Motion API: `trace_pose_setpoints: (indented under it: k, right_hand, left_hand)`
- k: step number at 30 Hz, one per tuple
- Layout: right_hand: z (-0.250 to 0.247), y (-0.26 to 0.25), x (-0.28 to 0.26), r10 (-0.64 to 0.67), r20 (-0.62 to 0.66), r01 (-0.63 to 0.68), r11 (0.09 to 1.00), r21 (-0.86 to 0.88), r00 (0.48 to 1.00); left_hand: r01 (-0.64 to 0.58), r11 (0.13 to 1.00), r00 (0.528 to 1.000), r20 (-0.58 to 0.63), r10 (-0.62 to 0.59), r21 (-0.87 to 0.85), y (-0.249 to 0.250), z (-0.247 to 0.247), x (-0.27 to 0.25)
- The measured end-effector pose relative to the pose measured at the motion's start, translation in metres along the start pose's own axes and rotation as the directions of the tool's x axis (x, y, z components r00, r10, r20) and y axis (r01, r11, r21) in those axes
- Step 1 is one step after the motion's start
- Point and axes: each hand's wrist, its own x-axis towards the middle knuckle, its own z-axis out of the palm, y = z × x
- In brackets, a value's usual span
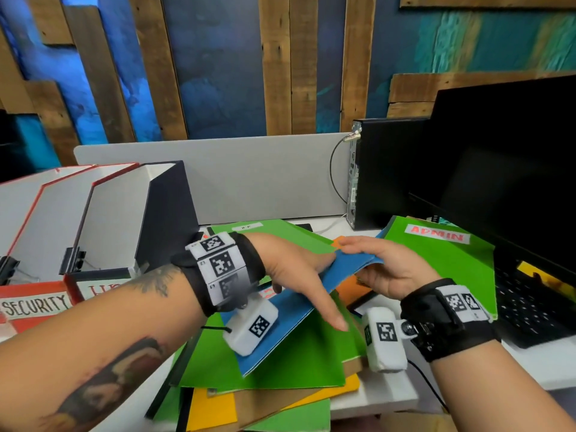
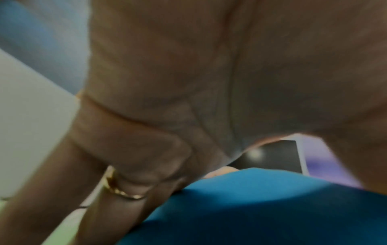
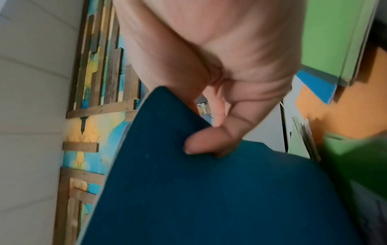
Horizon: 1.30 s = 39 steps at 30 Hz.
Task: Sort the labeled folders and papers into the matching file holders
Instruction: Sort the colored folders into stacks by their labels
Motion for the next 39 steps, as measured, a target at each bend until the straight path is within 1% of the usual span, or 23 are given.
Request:
trace_pose_setpoints:
  k: [2, 4, 6, 8, 10, 12, 15, 17, 18, 21, 22, 23, 24, 25, 27, 28, 30, 32, 34, 36, 37, 38, 39]
  right_hand:
    - [0.003, -0.003, 0.0, -0.051, -0.05, 0.059, 0.981, 0.184, 0.997]
    - [0.005, -0.005, 0.0, -0.086, -0.065, 0.1, 0.96, 0.261, 0.994]
    - [0.005, -0.006, 0.001, -0.106, -0.074, 0.122, 0.958, 0.259, 0.992]
    - [0.001, -0.005, 0.003, -0.09, -0.106, 0.105, 0.983, 0.15, 0.99]
    - [-0.003, 0.001, 0.007, -0.036, -0.135, 0.036, 0.999, -0.001, 0.99]
    - [-0.004, 0.011, 0.011, 0.058, -0.122, -0.073, 0.99, -0.122, 0.991]
    - [-0.001, 0.029, 0.015, 0.16, -0.127, -0.189, 0.943, -0.275, 0.979]
    - [0.001, 0.039, 0.016, 0.13, -0.166, -0.192, 0.87, -0.455, 0.978]
    - [0.002, 0.043, 0.017, 0.106, -0.167, -0.184, 0.801, -0.57, 0.98]
    - [0.006, 0.053, 0.015, 0.109, -0.181, -0.211, 0.496, -0.842, 0.977]
    - [0.007, 0.058, 0.015, 0.132, -0.208, -0.244, 0.412, -0.878, 0.969]
    - [0.008, 0.062, 0.014, 0.15, -0.233, -0.271, 0.346, -0.898, 0.961]
    - [0.011, 0.066, 0.012, 0.169, -0.245, -0.285, 0.284, -0.915, 0.955]
    - [0.015, 0.069, 0.01, 0.176, -0.243, -0.279, 0.221, -0.935, 0.954]
    - [0.02, 0.074, 0.008, 0.168, -0.25, -0.274, 0.142, -0.951, 0.954]
    - [0.021, 0.076, 0.008, 0.163, -0.251, -0.274, 0.14, -0.952, 0.954]
    - [0.02, 0.077, 0.01, 0.164, -0.255, -0.284, 0.187, -0.94, 0.953]
    - [0.016, 0.076, 0.012, 0.155, -0.244, -0.278, 0.255, -0.926, 0.957]
    - [0.013, 0.073, 0.011, 0.152, -0.234, -0.27, 0.291, -0.918, 0.96]
    - [0.011, 0.071, 0.012, 0.147, -0.231, -0.268, 0.324, -0.908, 0.962]
    - [0.009, 0.071, 0.013, 0.153, -0.229, -0.269, 0.352, -0.896, 0.961]
    - [0.006, 0.071, 0.014, 0.155, -0.226, -0.27, 0.387, -0.882, 0.962]
    - [0.002, 0.071, 0.018, 0.151, -0.225, -0.268, 0.414, -0.87, 0.963]
  left_hand:
    - [0.056, 0.989, 0.992, -0.119, -0.04, 0.134, 0.01, -0.009, -0.007]
    - [0.054, 0.972, 0.965, -0.26, 0.007, 0.227, 0.015, -0.021, -0.016]
    - [0.065, 0.97, 0.928, -0.372, 0.028, 0.236, 0.019, -0.034, -0.032]
    - [0.076, 0.974, 0.875, -0.483, 0.038, 0.214, 0.024, -0.05, -0.054]
    - [0.081, 0.977, 0.812, -0.582, 0.051, 0.198, 0.028, -0.067, -0.073]
    - [0.089, 0.976, 0.729, -0.681, 0.072, 0.199, 0.031, -0.081, -0.091]
    - [0.1, 0.981, 0.563, -0.823, 0.082, 0.166, 0.029, -0.096, -0.104]
    - [0.07, 0.989, 0.451, -0.889, 0.082, 0.127, 0.025, -0.099, -0.102]
    - [0.048, 0.992, 0.396, -0.914, 0.09, 0.119, 0.022, -0.1, -0.1]
    - [0.02, 0.984, 0.217, -0.962, 0.167, 0.176, 0.008, -0.1, -0.084]
    - [0.023, 0.977, 0.175, -0.963, 0.206, 0.214, 0.003, -0.098, -0.076]
    - [0.042, 0.967, 0.162, -0.957, 0.242, 0.252, -0.002, -0.096, -0.066]
    - [0.073, 0.956, 0.179, -0.947, 0.266, 0.282, -0.007, -0.092, -0.055]
    - [0.116, 0.946, 0.228, -0.935, 0.272, 0.303, -0.014, -0.088, -0.042]
    - [0.198, 0.923, 0.373, -0.896, 0.241, 0.331, -0.028, -0.074, -0.017]
    - [0.233, 0.91, 0.454, -0.866, 0.209, 0.342, -0.035, -0.065, -0.004]
    - [0.287, 0.889, 0.611, -0.783, 0.117, 0.356, -0.054, -0.046, 0.02]
    - [0.307, 0.896, 0.739, -0.673, -0.012, 0.321, -0.079, -0.026, 0.043]
    - [0.271, 0.927, 0.827, -0.555, -0.088, 0.257, -0.102, -0.005, 0.062]
    - [0.217, 0.941, 0.901, -0.425, -0.091, 0.26, -0.118, 0.015, 0.075]
    - [0.206, 0.939, 0.926, -0.366, -0.097, 0.274, -0.123, 0.022, 0.08]
    - [0.211, 0.932, 0.937, -0.332, -0.107, 0.295, -0.128, 0.027, 0.084]
    - [0.222, 0.925, 0.935, -0.335, -0.113, 0.308, -0.132, 0.03, 0.087]
